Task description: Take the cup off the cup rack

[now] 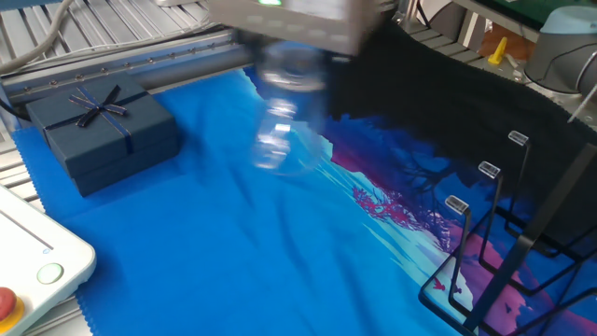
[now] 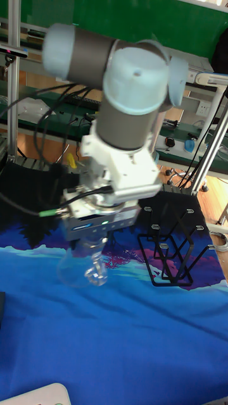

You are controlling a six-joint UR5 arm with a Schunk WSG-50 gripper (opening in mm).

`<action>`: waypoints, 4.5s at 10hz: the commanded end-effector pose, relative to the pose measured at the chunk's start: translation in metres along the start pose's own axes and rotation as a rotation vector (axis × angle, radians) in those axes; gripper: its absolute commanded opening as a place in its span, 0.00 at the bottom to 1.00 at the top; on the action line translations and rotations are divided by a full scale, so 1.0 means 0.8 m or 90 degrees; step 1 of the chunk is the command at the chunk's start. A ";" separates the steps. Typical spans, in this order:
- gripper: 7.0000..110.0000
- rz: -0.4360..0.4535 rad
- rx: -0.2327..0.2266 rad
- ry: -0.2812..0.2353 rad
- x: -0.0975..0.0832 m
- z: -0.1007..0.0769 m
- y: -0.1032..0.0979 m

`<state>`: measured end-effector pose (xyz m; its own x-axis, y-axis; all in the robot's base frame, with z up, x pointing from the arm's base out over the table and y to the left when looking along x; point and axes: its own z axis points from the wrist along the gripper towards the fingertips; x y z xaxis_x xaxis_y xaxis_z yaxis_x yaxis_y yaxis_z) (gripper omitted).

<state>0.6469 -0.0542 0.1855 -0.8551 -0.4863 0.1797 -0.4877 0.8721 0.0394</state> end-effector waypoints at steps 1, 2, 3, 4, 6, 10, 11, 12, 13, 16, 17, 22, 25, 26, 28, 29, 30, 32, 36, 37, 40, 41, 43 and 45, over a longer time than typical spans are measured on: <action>0.36 -0.055 0.037 -0.026 -0.010 0.018 -0.094; 0.36 -0.059 0.040 -0.037 -0.018 0.026 -0.096; 0.36 -0.057 0.048 -0.038 -0.022 0.030 -0.095; 0.36 -0.052 0.063 -0.035 -0.024 0.033 -0.097; 0.36 -0.032 0.088 -0.033 -0.035 0.042 -0.085; 0.36 0.029 0.111 -0.023 -0.044 0.065 -0.036; 0.36 0.029 0.113 -0.017 -0.040 0.066 -0.037; 0.36 0.030 0.110 -0.012 -0.037 0.065 -0.041; 0.36 0.024 0.100 -0.010 -0.036 0.062 -0.045; 0.36 0.024 0.081 -0.010 -0.031 0.062 -0.048; 0.36 0.011 0.096 -0.011 -0.026 0.062 -0.063; 0.36 -0.037 0.120 -0.004 -0.012 0.066 -0.083; 0.36 -0.034 0.136 0.007 -0.006 0.064 -0.091; 0.36 -0.034 0.123 0.009 -0.005 0.065 -0.085; 0.36 -0.024 0.078 0.014 -0.002 0.069 -0.063; 0.36 -0.020 0.056 0.011 -0.003 0.070 -0.052; 0.36 -0.016 0.061 0.016 -0.001 0.070 -0.055; 0.36 -0.008 0.078 0.029 0.006 0.069 -0.063; 0.36 -0.005 0.091 0.033 0.008 0.068 -0.069; 0.36 -0.007 0.087 0.032 0.008 0.068 -0.068; 0.36 0.037 0.050 0.063 0.023 0.069 -0.049; 0.36 0.061 0.044 0.057 0.021 0.069 -0.045; 0.36 0.088 0.069 0.071 0.029 0.068 -0.056; 0.15 0.082 0.076 0.075 0.031 0.067 -0.060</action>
<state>0.6413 -0.1093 0.1340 -0.8826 -0.3741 0.2847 -0.4158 0.9038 -0.1011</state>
